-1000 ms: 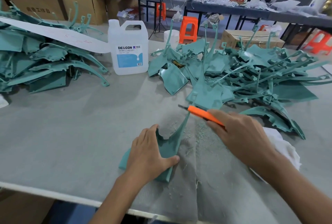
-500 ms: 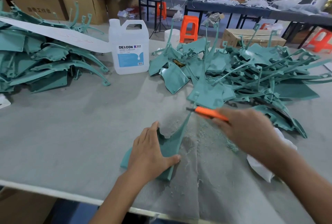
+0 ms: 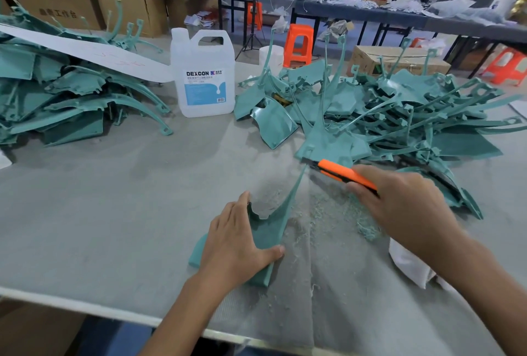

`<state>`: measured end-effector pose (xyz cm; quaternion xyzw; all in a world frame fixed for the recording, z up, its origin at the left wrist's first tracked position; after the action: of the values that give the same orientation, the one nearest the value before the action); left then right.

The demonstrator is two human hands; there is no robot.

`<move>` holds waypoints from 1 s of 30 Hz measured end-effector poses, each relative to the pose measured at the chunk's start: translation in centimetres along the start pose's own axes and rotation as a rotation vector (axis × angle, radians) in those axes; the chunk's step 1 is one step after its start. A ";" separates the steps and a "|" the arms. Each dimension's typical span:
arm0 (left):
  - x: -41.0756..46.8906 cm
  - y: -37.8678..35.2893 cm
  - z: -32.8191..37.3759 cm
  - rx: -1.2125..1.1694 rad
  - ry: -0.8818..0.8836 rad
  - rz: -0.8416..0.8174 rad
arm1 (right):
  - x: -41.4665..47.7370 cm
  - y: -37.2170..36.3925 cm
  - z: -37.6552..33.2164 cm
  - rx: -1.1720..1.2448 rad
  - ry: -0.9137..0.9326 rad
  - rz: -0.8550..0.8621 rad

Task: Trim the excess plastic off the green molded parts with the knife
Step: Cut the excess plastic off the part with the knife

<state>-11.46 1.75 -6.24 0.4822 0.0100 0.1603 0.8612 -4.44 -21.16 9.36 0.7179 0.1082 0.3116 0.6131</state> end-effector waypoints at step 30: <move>-0.2 1.1 -1.4 0.041 -0.017 -0.187 | -7.8 -3.5 3.2 0.430 -0.305 0.167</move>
<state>-12.15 3.38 -6.05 0.4982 0.0508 0.0748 0.8624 -7.91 -27.22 3.40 0.8766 0.0189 0.2192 0.4280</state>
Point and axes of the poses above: each hand's wrist, its own x-axis towards the middle knuckle, its own y-axis out of the back of the hand, z = x × y, the point moved 8 cm from there along x, towards the middle knuckle, and after that the axes turned 2 degrees about y, right-handed, at the moved point
